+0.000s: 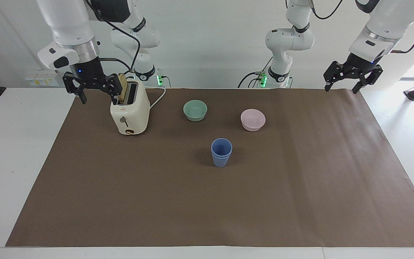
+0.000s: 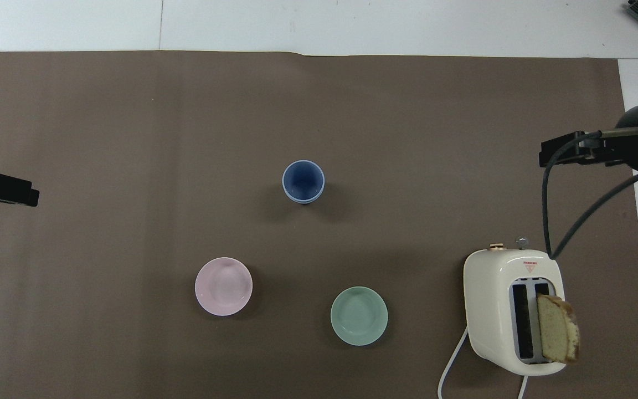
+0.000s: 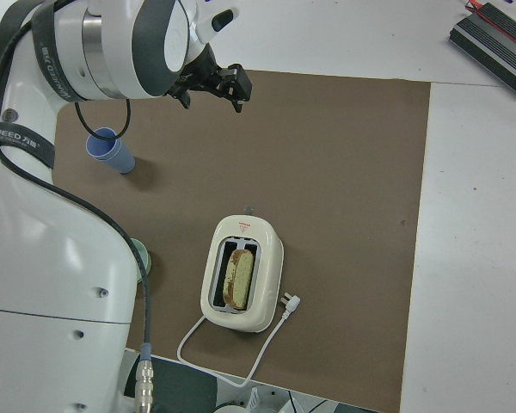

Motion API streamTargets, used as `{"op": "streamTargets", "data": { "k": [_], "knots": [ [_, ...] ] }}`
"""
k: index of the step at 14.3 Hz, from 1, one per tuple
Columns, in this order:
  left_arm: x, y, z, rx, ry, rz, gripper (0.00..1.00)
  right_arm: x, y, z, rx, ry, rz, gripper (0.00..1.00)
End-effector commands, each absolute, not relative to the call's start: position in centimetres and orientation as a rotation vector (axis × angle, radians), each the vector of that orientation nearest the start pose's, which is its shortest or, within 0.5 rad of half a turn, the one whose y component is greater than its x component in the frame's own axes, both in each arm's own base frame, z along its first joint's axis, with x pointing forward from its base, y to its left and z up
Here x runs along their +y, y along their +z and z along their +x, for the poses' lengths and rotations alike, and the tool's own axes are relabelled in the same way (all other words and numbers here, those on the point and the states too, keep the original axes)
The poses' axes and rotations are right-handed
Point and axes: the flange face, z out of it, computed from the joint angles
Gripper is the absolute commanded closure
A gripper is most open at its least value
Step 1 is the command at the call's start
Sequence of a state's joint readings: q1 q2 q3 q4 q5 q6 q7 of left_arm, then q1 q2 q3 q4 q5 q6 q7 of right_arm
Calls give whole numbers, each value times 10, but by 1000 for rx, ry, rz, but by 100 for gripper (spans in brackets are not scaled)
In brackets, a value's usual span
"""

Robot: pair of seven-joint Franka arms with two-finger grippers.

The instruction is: Stack blue cups with both arms

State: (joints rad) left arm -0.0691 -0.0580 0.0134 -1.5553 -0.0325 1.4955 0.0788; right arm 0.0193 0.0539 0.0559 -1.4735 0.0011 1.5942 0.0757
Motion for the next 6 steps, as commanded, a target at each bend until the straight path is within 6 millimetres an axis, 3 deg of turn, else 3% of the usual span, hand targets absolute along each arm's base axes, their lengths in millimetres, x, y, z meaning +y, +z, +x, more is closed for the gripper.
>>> {"op": "streamTargets", "data": {
  "k": [1, 6],
  "knots": [
    [-33, 654, 530, 213, -13, -3170, 0, 39, 642, 566, -20, -84, -3111, 0],
    [-35, 653, 534, 162, -34, -3179, 0, 38, 642, 565, -20, -72, -3115, 0]
  ]
}}
